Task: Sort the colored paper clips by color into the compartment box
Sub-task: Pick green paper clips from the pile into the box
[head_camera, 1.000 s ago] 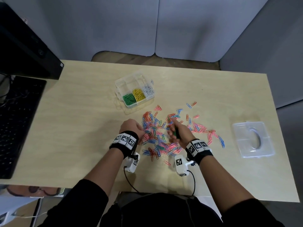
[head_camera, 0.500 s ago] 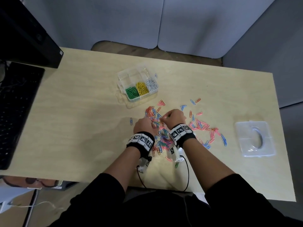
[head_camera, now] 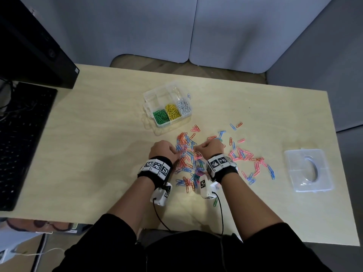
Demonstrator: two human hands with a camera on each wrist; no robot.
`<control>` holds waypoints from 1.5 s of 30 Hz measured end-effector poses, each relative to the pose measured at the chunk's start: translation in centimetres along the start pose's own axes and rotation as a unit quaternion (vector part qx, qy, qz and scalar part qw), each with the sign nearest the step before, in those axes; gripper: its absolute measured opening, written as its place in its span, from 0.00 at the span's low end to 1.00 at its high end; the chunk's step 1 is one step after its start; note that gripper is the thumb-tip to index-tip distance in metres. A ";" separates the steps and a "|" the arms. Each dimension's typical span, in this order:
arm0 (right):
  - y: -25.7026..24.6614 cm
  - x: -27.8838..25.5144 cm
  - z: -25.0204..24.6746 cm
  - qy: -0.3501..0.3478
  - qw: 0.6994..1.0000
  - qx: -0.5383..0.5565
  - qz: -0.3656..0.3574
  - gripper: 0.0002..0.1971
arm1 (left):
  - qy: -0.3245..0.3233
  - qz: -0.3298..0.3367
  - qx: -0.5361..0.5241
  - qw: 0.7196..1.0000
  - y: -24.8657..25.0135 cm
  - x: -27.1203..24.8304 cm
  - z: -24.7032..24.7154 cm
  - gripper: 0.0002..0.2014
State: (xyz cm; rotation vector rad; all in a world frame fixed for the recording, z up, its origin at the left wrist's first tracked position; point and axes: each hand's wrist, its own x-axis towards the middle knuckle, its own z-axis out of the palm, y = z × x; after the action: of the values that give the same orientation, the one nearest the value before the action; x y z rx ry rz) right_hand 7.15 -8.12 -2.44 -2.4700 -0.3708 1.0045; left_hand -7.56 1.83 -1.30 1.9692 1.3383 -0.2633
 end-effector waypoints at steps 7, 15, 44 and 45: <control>3.2 -0.2 -1.8 -0.161 0.926 0.328 0.096 0.15 | -0.042 0.203 0.090 0.974 2.5 1.8 0.9 0.05; 2.7 -0.1 -2.4 -0.091 0.983 0.159 -0.021 0.08 | -0.081 0.246 0.151 0.954 2.8 3.4 1.4 0.04; 5.8 -2.8 -1.4 -0.193 0.940 0.273 0.071 0.17 | -0.095 0.153 -0.071 0.981 -0.4 0.9 1.5 0.09; 5.5 -2.9 -1.2 -0.192 0.935 0.289 0.070 0.16 | -0.096 0.149 -0.077 0.981 -0.6 0.8 1.4 0.07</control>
State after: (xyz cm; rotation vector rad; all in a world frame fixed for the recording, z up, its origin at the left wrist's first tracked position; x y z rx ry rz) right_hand 6.41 -14.40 -2.66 -1.7867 -0.0010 1.4224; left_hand -7.42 1.63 -3.02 1.9278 0.9018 -0.1938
